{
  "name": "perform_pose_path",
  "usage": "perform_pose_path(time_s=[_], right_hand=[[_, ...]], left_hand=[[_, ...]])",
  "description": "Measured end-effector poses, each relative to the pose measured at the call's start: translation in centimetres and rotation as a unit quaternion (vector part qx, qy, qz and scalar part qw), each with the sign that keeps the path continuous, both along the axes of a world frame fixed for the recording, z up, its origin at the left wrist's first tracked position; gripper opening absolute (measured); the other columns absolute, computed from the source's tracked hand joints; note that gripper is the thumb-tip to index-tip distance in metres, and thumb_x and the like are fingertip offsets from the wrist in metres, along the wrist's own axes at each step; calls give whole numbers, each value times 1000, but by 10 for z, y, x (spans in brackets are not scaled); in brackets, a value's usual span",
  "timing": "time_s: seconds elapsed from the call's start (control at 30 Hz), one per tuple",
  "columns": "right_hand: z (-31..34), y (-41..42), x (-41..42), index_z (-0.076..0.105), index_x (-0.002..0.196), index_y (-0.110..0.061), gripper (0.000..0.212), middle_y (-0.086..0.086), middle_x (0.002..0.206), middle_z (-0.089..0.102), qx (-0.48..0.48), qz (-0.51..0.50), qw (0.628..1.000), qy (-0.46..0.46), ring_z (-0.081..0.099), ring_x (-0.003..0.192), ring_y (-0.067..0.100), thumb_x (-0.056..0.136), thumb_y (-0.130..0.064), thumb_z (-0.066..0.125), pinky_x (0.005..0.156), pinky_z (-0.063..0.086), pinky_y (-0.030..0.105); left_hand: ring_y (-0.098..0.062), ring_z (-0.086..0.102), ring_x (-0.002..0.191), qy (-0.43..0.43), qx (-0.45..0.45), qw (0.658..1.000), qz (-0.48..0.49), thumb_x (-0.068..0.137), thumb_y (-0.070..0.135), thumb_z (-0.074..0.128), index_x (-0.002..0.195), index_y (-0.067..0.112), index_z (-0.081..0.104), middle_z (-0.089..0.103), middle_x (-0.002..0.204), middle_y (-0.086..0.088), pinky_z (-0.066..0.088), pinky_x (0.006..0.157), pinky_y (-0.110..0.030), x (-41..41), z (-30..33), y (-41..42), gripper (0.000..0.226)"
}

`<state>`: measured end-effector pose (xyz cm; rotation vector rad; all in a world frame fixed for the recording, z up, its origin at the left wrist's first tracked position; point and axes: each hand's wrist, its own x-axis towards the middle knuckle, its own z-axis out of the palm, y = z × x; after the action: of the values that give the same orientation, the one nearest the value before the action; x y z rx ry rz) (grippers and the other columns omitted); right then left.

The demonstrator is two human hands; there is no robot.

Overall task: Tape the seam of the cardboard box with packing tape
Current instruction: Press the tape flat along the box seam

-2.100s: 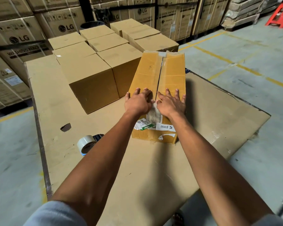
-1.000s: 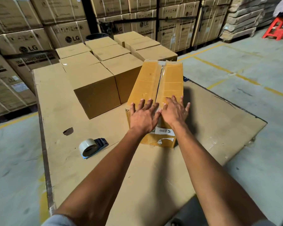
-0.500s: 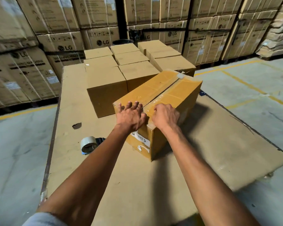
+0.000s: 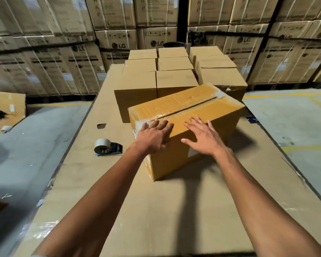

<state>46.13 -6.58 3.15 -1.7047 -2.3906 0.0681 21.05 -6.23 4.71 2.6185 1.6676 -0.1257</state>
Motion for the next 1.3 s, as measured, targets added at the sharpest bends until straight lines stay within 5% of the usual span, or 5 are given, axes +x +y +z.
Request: perform_pose_path(time_s=[0.2,0.37,0.6,0.87,1.3], right_hand=[[-8,12,5,14,166,-30,73,1,174,9,38,-14,999,-34,6,162,21,104,-49,48,130,5,55],[-19,28,17,11,166,-29,76,6,174,6,65,-71,994,-51,7,162,27,104,-51,49,130,9,57],[-33,47,21,16,165,-34,90,11,170,26,114,-42,990,-70,26,157,32,94,-46,69,129,20,51],[-40,80,4,3,167,-30,119,10,170,27,148,-41,985,-79,29,156,33,80,-6,82,129,19,48],[-39,134,-4,25,163,-19,99,9,167,34,139,-44,986,-83,33,154,31,84,-27,83,128,20,48]], left_hand=[[-31,4,169,16,55,996,74,108,6,51,174,18,-4,-2,182,-8,9,135,-55,5,0,-9,87],[-30,-10,167,-59,92,992,64,111,23,47,173,32,-12,-16,181,-2,3,134,-58,20,-26,-11,86],[-38,-17,165,-33,172,980,92,107,35,63,170,34,-20,-18,181,-5,-7,132,-63,13,-50,11,104],[-45,-6,166,-17,182,972,147,106,29,68,171,37,-12,-2,183,-12,-11,129,-63,0,-52,57,104],[-44,5,167,-49,196,972,117,101,30,75,171,40,3,14,181,-10,-8,130,-63,-24,-49,122,100]])
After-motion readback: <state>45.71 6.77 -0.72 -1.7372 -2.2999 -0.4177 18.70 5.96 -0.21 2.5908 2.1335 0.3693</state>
